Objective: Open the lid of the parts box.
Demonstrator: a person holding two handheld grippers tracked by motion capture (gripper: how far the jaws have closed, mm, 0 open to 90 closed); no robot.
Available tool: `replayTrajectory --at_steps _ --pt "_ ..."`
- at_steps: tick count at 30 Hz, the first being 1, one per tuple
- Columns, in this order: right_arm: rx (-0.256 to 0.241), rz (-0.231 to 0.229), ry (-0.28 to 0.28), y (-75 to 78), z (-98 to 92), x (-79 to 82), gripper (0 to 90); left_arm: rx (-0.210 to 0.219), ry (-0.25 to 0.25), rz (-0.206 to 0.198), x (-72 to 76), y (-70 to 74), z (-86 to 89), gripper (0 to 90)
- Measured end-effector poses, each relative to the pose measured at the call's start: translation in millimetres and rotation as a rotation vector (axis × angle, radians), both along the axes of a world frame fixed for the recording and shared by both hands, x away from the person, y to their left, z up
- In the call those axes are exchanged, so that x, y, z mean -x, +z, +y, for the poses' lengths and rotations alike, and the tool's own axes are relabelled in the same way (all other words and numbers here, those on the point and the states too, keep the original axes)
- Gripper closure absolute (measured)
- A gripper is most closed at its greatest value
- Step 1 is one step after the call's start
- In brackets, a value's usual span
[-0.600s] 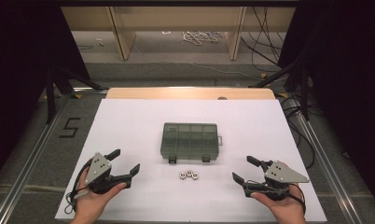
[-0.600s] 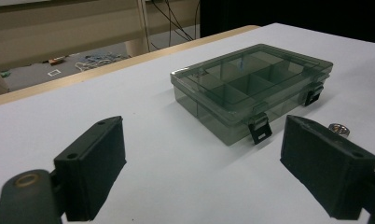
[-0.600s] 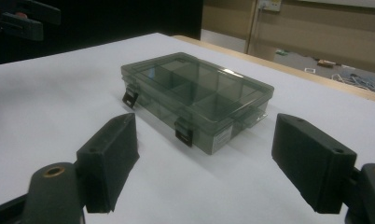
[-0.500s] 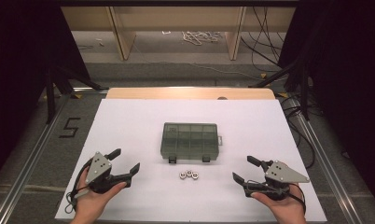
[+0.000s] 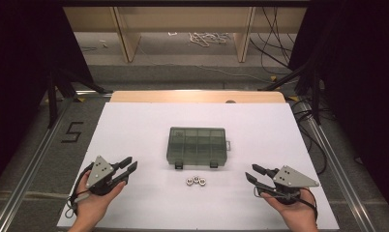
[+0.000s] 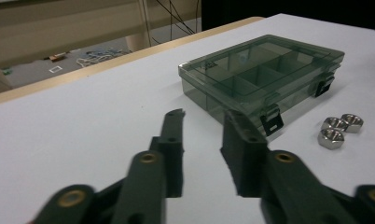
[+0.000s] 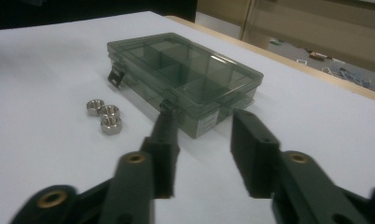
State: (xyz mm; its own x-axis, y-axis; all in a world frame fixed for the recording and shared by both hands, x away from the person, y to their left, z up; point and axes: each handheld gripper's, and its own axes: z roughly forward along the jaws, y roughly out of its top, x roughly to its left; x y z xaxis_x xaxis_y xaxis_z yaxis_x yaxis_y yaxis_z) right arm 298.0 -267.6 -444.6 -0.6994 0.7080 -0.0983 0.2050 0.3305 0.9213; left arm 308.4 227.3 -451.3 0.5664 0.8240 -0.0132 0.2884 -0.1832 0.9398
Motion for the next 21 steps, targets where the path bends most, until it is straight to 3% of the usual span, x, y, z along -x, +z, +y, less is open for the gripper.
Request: replayTrajectory --at_steps 1,2,4,6,7,15,21 --pt "0.000 0.000 0.000 0.0 0.0 0.0 67.1 -0.013 -0.001 -0.011 -1.5 0.8 1.1 79.7" --pt "-0.004 0.000 -0.009 0.0 0.5 -2.1 76.7 -0.011 -0.006 -0.012 -2.7 1.5 1.2 83.3" --pt "0.011 0.011 -0.011 1.7 -0.8 -3.8 85.5 0.005 -0.008 -0.005 -4.8 1.7 -0.2 88.1" --pt "0.005 -0.001 -0.020 1.3 -0.3 -8.1 90.0 -0.013 -0.033 -0.005 -8.3 1.3 -0.8 89.6" --pt "0.000 0.000 -0.020 1.0 0.1 -10.2 90.0 -0.007 -0.047 0.016 -12.5 -0.4 -3.8 89.7" --pt "0.006 0.038 0.001 -3.0 0.3 -20.7 90.0 -0.063 -0.093 0.025 -36.5 -3.9 -13.4 89.8" --pt "0.006 0.045 0.006 -5.9 1.5 -30.5 90.0 -0.090 -0.091 0.061 -54.8 -9.1 -22.7 89.8"
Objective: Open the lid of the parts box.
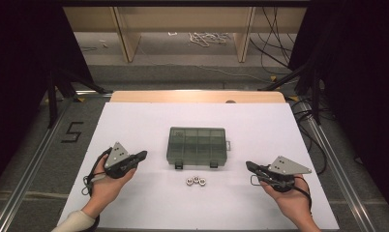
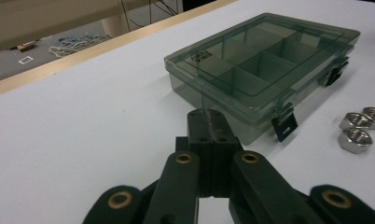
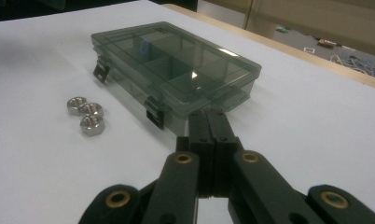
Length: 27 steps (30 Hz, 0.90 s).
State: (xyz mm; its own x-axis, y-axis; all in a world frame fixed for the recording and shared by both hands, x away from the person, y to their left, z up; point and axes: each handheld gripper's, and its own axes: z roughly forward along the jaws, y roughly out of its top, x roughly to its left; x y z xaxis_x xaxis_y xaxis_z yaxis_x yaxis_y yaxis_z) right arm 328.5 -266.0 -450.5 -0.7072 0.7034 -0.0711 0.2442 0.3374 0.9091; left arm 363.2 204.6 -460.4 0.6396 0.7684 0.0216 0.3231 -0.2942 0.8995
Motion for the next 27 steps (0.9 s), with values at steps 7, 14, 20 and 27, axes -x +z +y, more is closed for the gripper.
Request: replayTrajectory --at_steps 7,14,20,27 --pt "0.003 0.060 0.023 -8.5 4.6 -25.4 90.0 -0.028 -0.007 0.036 -17.2 -8.9 -9.4 89.8" --pt "0.034 0.091 0.043 -17.0 16.6 -42.5 90.0 -0.056 -0.028 0.057 -25.6 -15.9 -20.3 89.7" --pt "0.055 0.115 0.047 -23.1 24.2 -52.5 90.0 -0.092 -0.055 0.058 -30.9 -19.8 -29.2 89.7" --pt "0.074 0.127 0.055 -27.1 31.5 -58.6 90.0 -0.114 -0.080 0.064 -33.2 -22.2 -38.9 89.7"
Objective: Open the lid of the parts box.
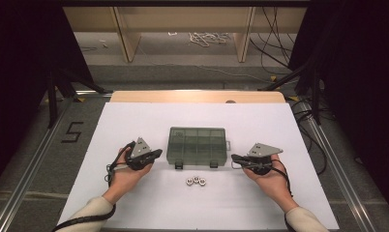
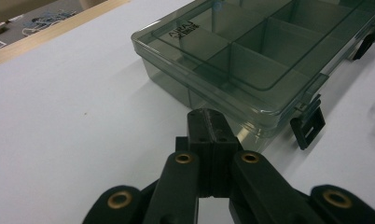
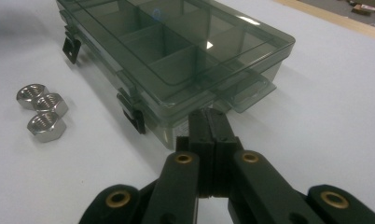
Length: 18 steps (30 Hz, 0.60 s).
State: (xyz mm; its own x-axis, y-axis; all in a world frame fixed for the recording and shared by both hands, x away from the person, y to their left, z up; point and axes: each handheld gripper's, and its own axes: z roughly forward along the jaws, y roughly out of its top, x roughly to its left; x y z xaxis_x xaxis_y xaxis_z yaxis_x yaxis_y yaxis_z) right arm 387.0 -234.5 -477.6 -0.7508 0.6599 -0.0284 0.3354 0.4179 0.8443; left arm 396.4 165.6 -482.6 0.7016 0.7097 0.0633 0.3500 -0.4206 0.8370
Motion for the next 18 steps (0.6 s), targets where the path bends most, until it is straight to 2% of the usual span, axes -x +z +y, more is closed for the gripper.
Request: replayTrajectory --at_steps 1,2,3,8,9,13,15,16,18 --pt "0.005 0.008 0.005 -0.5 1.1 -0.4 90.0 -0.010 -0.005 -0.002 -0.3 -0.2 -0.2 89.7" --pt "0.008 0.007 0.004 -0.9 1.7 -0.7 90.0 0.008 0.000 -0.004 0.5 -1.5 -2.4 89.7" --pt "0.007 0.002 0.007 -1.0 2.4 -1.3 90.0 -0.015 -0.015 -0.002 0.5 -0.8 -1.4 89.7" --pt "0.022 0.012 0.012 -2.8 6.2 -2.2 90.0 0.002 -0.006 0.005 1.7 -2.2 -3.9 89.7" --pt "0.022 0.012 0.012 -2.8 6.2 -2.2 90.0 -0.022 -0.014 0.002 1.5 -2.2 -2.9 89.7" --pt "0.032 0.019 0.012 -4.6 7.7 -2.0 90.0 -0.032 -0.024 0.006 2.2 -3.5 -4.9 89.7" --pt "0.034 0.020 0.012 -5.0 7.7 -2.0 90.0 -0.015 -0.022 0.005 3.2 -4.2 -7.0 89.7" --pt "0.038 0.021 0.012 -6.0 7.8 -2.1 90.0 -0.045 -0.029 0.004 2.7 -3.4 -5.7 89.7" --pt "0.041 0.028 0.016 -6.6 8.1 -2.1 90.0 -0.036 -0.034 0.004 3.2 -4.3 -6.9 89.7"
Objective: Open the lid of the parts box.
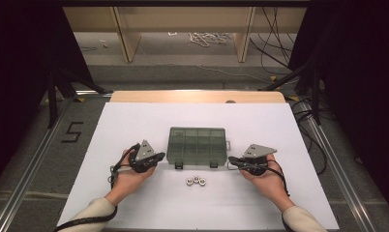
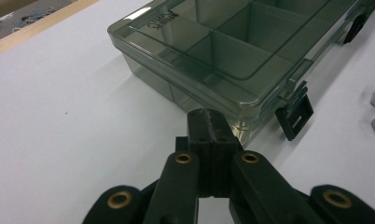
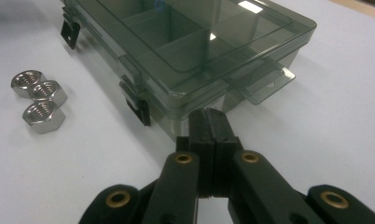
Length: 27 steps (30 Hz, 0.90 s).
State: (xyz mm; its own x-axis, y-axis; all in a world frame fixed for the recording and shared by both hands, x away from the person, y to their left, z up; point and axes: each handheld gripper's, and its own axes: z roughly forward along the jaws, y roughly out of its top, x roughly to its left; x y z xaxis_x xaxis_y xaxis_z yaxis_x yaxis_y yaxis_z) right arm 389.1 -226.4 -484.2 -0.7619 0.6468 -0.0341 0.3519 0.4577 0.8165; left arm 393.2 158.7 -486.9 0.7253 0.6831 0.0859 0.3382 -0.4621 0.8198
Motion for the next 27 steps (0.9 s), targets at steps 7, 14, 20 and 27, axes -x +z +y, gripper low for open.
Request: replayTrajectory --at_steps 7,14,20,27 --pt "0.002 0.007 -0.002 -0.9 1.1 0.2 90.0 -0.013 -0.009 0.000 0.7 -1.1 -2.5 89.7" --pt "0.010 0.014 0.002 -3.5 3.1 0.3 90.0 -0.035 -0.023 0.000 1.4 -2.3 -4.2 89.7" --pt "0.016 0.022 0.002 -4.1 5.2 0.6 90.0 -0.037 -0.023 -0.004 1.8 -3.2 -5.8 89.7" --pt "0.003 0.013 0.007 -3.2 5.3 0.1 90.0 -0.052 -0.027 -0.003 2.8 -0.9 -6.5 89.7"
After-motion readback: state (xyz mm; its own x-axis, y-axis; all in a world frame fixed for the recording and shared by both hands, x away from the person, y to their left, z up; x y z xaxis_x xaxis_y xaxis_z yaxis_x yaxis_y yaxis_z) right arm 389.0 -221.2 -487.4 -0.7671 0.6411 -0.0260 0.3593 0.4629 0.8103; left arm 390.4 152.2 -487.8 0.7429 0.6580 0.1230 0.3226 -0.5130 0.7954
